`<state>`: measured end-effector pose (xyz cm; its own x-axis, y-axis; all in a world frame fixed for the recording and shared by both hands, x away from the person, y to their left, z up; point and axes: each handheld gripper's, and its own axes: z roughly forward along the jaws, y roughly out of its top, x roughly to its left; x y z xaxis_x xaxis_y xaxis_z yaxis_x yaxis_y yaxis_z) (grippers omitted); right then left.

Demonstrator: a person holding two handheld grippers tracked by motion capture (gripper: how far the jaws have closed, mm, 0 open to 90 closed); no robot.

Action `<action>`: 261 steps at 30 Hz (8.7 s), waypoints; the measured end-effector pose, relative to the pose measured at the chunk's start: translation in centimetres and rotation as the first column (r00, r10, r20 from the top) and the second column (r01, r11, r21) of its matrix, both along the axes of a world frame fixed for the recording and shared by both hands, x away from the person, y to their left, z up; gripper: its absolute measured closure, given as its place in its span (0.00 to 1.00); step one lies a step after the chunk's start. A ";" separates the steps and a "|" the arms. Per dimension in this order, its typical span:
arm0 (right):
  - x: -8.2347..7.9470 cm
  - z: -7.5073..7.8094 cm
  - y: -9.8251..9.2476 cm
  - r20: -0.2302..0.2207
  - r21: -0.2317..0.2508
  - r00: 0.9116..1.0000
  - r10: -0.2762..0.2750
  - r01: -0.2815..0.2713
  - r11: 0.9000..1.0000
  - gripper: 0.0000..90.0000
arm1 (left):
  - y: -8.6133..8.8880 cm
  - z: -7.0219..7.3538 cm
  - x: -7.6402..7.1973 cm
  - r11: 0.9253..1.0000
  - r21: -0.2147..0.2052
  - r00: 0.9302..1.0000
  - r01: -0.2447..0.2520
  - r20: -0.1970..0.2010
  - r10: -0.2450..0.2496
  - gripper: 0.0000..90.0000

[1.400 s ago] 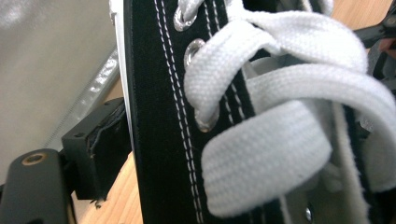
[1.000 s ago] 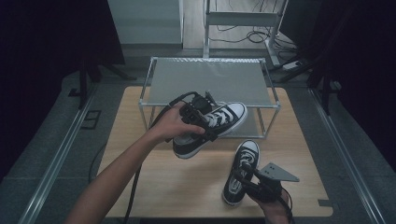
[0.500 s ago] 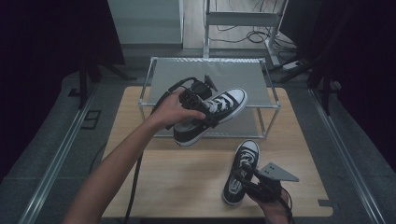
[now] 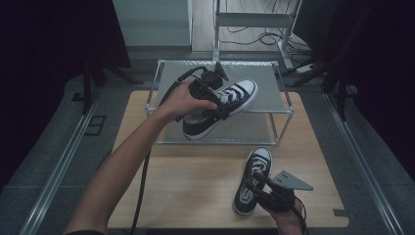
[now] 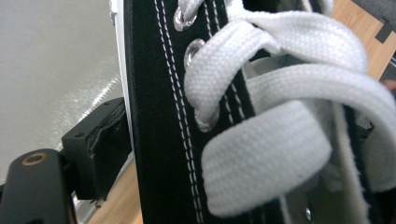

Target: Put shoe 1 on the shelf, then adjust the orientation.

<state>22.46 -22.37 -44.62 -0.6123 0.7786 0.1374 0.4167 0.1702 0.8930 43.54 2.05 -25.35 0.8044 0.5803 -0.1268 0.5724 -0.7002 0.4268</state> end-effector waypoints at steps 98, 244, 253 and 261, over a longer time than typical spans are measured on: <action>-0.1 0.3 -0.6 -0.007 0.031 1.000 0.005 -0.005 1.000 0.61 | 0.9 -2.4 14.5 0.717 0.054 0.715 -0.695 -0.053 0.697 0.16; -6.9 -4.9 -3.9 -0.105 -0.153 0.993 -0.054 0.038 0.987 1.00 | 8.7 -8.8 -7.5 0.946 -0.324 0.995 -0.014 0.093 0.046 0.29; -5.8 -4.8 -5.5 -0.123 -0.150 0.983 -0.135 0.117 0.982 1.00 | 9.5 -10.6 -8.7 0.947 -0.315 0.991 -0.069 0.088 0.101 0.29; -3.7 -5.0 -6.6 -0.137 -0.144 0.977 -0.164 0.144 0.979 1.00 | 10.2 -12.3 -10.3 0.948 -0.304 0.987 -0.091 0.098 0.126 0.28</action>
